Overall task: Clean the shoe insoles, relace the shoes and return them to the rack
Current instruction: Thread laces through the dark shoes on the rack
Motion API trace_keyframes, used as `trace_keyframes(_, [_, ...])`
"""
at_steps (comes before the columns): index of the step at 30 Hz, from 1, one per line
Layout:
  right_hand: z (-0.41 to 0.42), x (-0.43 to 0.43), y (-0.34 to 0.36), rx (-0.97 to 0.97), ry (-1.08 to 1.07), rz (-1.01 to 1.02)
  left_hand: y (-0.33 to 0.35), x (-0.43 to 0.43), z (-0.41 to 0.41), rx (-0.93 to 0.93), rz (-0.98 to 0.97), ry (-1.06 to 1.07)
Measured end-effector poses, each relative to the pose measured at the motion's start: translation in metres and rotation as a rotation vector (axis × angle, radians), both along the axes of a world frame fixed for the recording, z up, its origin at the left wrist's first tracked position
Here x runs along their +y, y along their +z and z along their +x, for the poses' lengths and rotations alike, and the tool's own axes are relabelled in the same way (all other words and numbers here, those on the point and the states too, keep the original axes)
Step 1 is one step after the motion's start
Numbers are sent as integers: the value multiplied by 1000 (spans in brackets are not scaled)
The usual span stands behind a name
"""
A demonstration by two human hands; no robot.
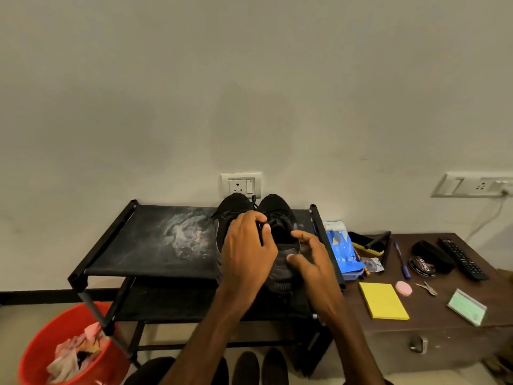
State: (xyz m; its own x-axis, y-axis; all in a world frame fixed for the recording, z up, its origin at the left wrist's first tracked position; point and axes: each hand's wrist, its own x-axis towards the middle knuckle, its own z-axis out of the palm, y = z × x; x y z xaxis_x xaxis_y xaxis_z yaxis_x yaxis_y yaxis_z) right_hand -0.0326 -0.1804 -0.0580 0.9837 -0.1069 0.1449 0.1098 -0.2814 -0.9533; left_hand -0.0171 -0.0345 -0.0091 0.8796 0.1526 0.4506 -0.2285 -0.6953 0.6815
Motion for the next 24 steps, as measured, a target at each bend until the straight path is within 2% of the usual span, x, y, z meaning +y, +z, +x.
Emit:
trace_keyframes(2, [17,-8,9,67,-51,135,15,4,18,195,116,-19])
trace_keyframes(4, [34,-11,20,97,-118,110,31,6,32,333,258,-57])
trace_keyframes(7, [67,-13,28,161,-47,-112,44,-1,49,462,503,-101])
trace_keyframes(9, [86,-11,33,211,-9,-338,46,-7,57,480,621,-88])
trace_keyframes(11, [100,-6,32,232,-24,-469,41,-11,62,466,674,-62])
trace_keyframes(15, [98,-7,28,167,-84,-487,31,-13,63,439,670,-19])
trace_keyframes(20, [77,-7,37,103,-154,-472,29,-16,52,389,558,9])
trace_keyframes(24, [55,-10,34,44,-210,-478,34,-18,36,340,463,-54])
